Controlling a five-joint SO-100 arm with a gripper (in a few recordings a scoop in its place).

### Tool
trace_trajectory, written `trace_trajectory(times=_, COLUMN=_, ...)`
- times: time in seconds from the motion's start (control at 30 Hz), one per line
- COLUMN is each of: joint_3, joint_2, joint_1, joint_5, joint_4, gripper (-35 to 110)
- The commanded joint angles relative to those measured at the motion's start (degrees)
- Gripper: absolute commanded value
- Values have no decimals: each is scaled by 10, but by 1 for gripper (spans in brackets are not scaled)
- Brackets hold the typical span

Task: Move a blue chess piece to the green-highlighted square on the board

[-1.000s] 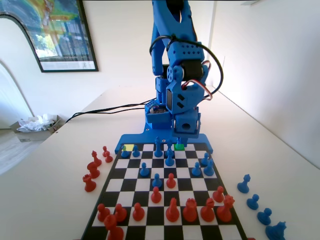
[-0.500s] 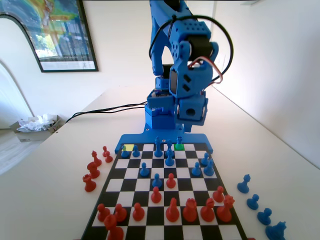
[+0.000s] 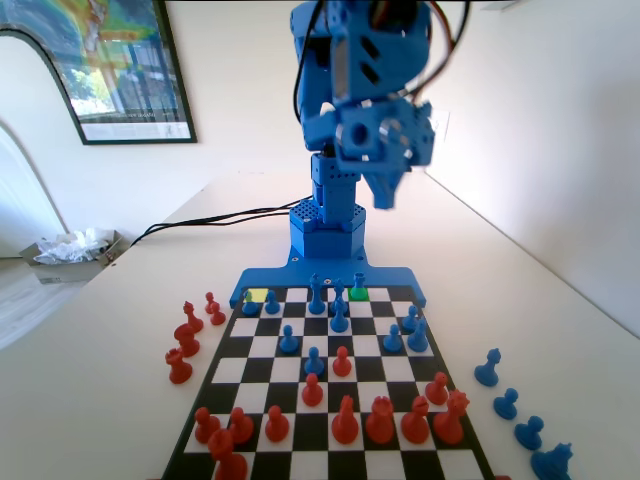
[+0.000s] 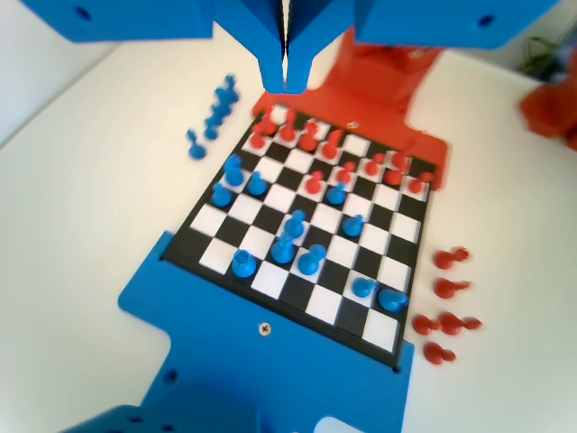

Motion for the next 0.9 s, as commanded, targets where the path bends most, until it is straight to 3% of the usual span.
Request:
trace_trajectory(times=0.0, joint_3=-70, joint_2=52, joint_1=17, joint_5=11, joint_4=35, gripper=1)
trace_trajectory(times=0.33, joint_3=20, joint_2=237, joint_1=45, joint_5=39, joint_4=61, gripper=1)
trace_trajectory(times=0.87, joint_3=66, joint_2=345, joint_1=60, joint_5=60, joint_4=20, gripper=1)
